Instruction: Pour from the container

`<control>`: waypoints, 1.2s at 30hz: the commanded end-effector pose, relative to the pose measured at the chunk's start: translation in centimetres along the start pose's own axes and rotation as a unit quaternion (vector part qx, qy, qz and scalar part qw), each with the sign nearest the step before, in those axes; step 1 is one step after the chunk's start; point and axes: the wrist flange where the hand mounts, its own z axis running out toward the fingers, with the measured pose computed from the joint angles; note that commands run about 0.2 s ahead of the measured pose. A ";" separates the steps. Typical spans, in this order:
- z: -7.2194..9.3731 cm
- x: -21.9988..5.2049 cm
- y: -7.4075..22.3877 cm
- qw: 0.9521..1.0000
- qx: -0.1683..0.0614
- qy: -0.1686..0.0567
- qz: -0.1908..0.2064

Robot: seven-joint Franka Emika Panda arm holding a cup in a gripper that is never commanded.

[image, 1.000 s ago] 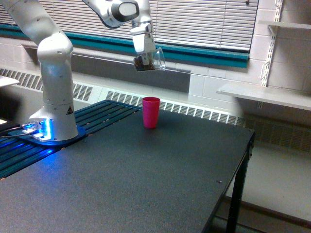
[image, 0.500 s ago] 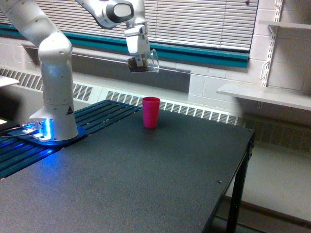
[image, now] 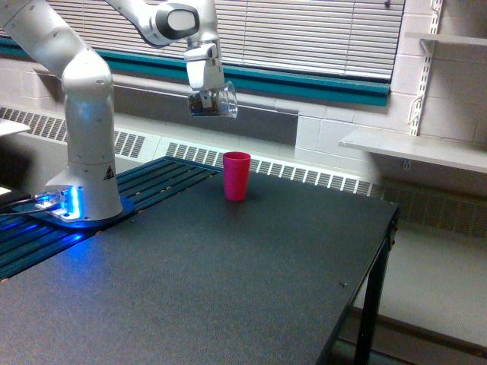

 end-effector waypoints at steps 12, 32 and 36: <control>1.1 1.0 -0.3 0.999 -0.001 -0.025 0.030; 3.5 1.2 -3.0 0.998 -0.011 -0.056 0.039; 3.8 1.2 -3.3 0.997 -0.012 -0.062 0.042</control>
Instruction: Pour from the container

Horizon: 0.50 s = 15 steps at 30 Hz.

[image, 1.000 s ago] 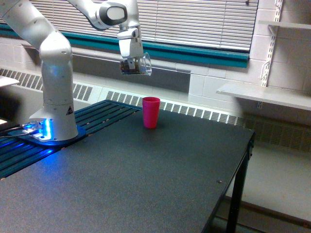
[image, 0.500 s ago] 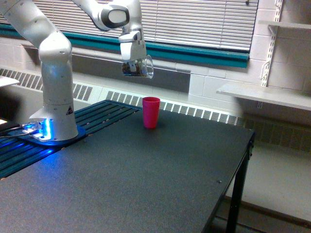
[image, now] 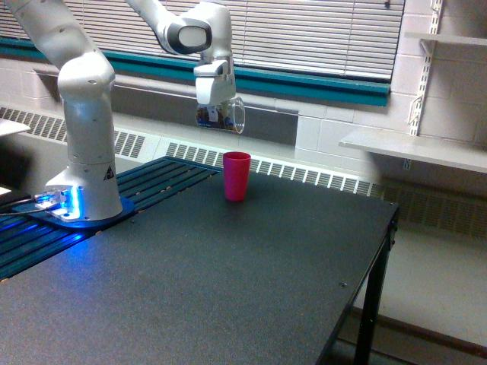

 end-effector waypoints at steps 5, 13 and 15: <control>0.0 -0.4 -1.4 1.000 0.008 -0.011 -0.007; -0.3 -0.9 -2.0 1.000 0.008 -0.010 -0.003; -0.5 -0.8 -2.0 1.000 0.007 -0.011 -0.001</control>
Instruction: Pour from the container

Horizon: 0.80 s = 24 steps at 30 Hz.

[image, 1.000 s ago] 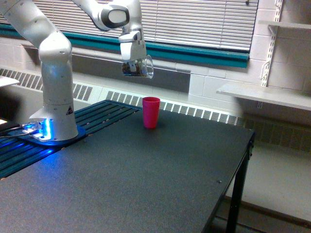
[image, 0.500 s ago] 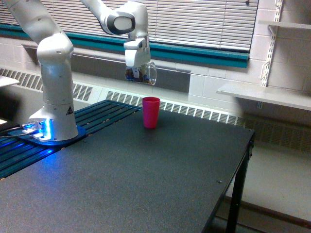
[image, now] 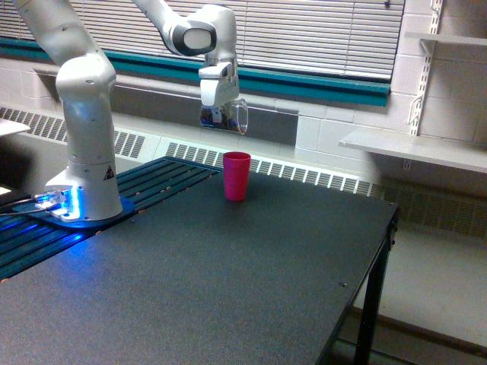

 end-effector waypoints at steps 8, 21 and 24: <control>-0.7 -0.8 -0.3 1.000 0.006 -0.007 0.009; -0.5 -1.3 0.6 0.999 0.002 -0.016 0.032; -0.1 -1.6 1.2 0.999 -0.002 -0.020 0.038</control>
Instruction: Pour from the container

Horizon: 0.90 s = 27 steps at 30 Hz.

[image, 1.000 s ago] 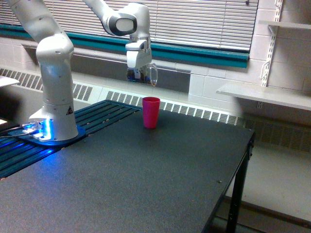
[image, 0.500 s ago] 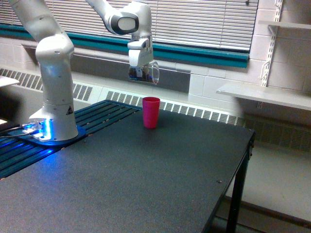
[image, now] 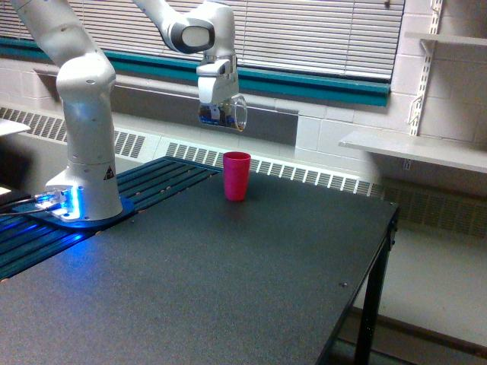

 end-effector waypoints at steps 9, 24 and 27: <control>1.9 -0.5 2.1 0.999 -0.018 -0.015 0.040; 3.1 -0.1 2.8 0.998 -0.025 -0.025 0.048; 3.3 -0.1 2.9 0.998 -0.026 -0.027 0.048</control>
